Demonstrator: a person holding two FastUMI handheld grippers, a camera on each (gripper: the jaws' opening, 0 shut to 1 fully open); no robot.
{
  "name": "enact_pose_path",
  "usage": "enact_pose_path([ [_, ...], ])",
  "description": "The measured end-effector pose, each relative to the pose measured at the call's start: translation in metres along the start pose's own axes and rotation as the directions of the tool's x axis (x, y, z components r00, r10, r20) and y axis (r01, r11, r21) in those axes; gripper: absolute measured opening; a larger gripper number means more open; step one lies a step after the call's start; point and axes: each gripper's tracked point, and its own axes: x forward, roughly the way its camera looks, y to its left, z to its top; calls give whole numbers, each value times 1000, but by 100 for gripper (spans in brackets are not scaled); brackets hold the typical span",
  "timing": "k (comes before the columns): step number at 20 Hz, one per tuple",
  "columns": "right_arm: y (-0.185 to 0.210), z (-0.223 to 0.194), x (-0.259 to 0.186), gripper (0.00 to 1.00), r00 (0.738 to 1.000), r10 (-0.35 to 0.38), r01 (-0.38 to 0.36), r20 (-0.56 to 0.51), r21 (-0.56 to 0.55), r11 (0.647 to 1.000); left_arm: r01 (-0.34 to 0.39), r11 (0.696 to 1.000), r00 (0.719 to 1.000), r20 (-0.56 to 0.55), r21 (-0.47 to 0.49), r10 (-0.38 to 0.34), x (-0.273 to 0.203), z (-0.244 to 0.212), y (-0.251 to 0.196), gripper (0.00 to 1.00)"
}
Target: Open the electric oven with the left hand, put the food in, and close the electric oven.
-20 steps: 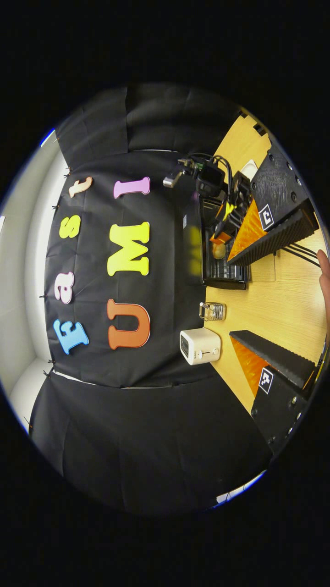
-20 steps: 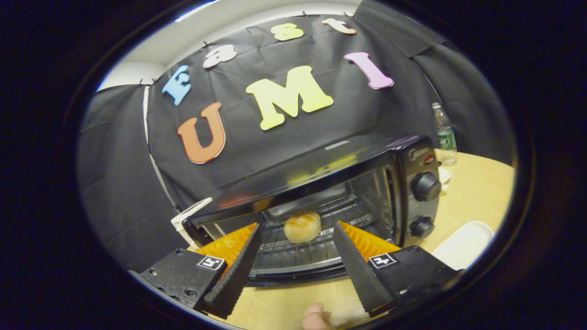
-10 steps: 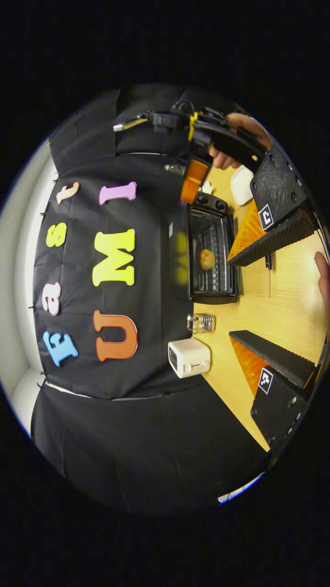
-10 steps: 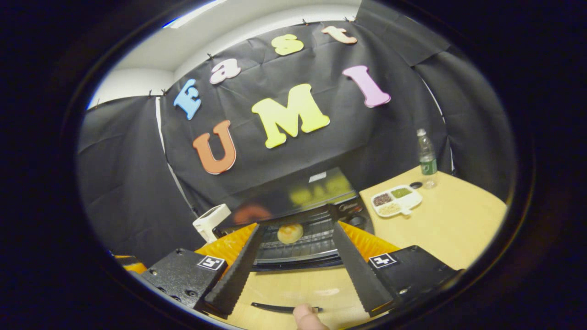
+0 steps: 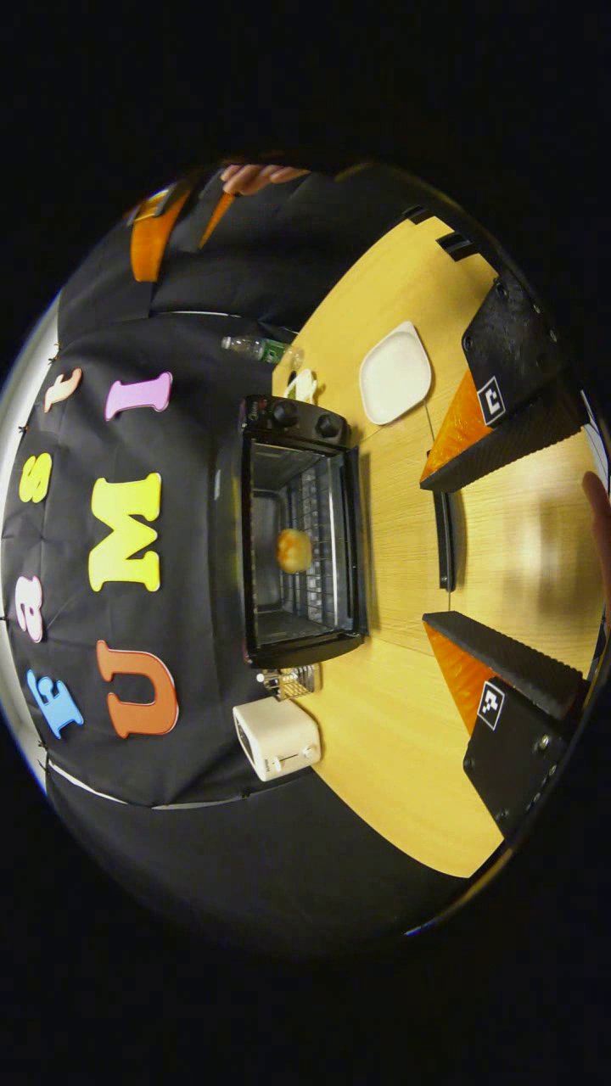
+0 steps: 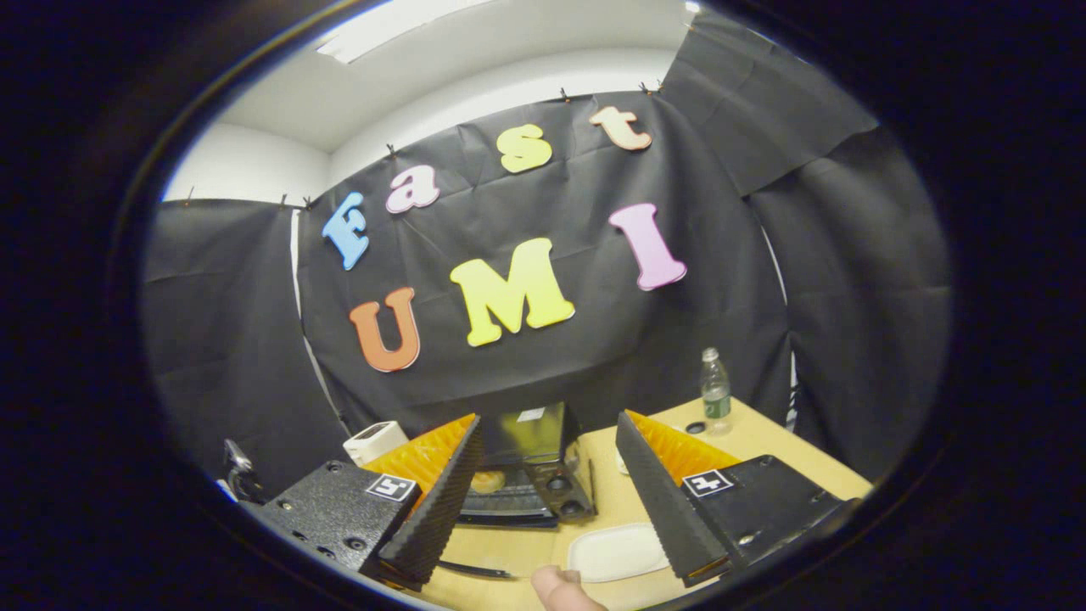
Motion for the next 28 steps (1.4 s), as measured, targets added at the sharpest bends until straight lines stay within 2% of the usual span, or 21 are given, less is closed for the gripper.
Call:
enact_pose_path([
  [3, -25, 26, -20, 95, 998, -52, 55, 41, -94, 994, 44, 999, 995, -85, -7, -45, 14, -25, -23, 94],
  [6, -28, 54, -35, 96, 992, -49, 71, 114, -200, 977, 43, 999, 990, -136, -3, -43, 27, -36, -28, 95],
  [8, -30, 62, -42, 96, 988, -48, 80, 147, -218, 973, 47, 999, 983, -177, 13, -44, 35, -45, -33, 95],
  [9, -29, 62, -44, 96, 988, -41, 73, 151, -216, 974, 45, 999, 979, -199, 18, -40, 38, -51, -35, 100],
  [10, -28, 60, -44, 96, 988, -34, 66, 150, -212, 975, 41, 999, 975, -218, 29, -34, 41, -55, -35, 95],
  [13, -30, 53, -43, 96, 990, -19, 47, 140, -194, 980, 25, 999, 964, -267, 26, -17, 48, -66, -33, 95],
  [19, -19, 35, -25, 96, 994, 35, -21, 105, -135, 991, -17, 1000, 959, -284, -19, 11, 64, -65, -24, 95],
  [28, -16, 49, -35, 96, 975, 79, -54, 206, -120, 991, -21, 999, 960, -278, -38, 10, 66, -58, -22, 95],
])
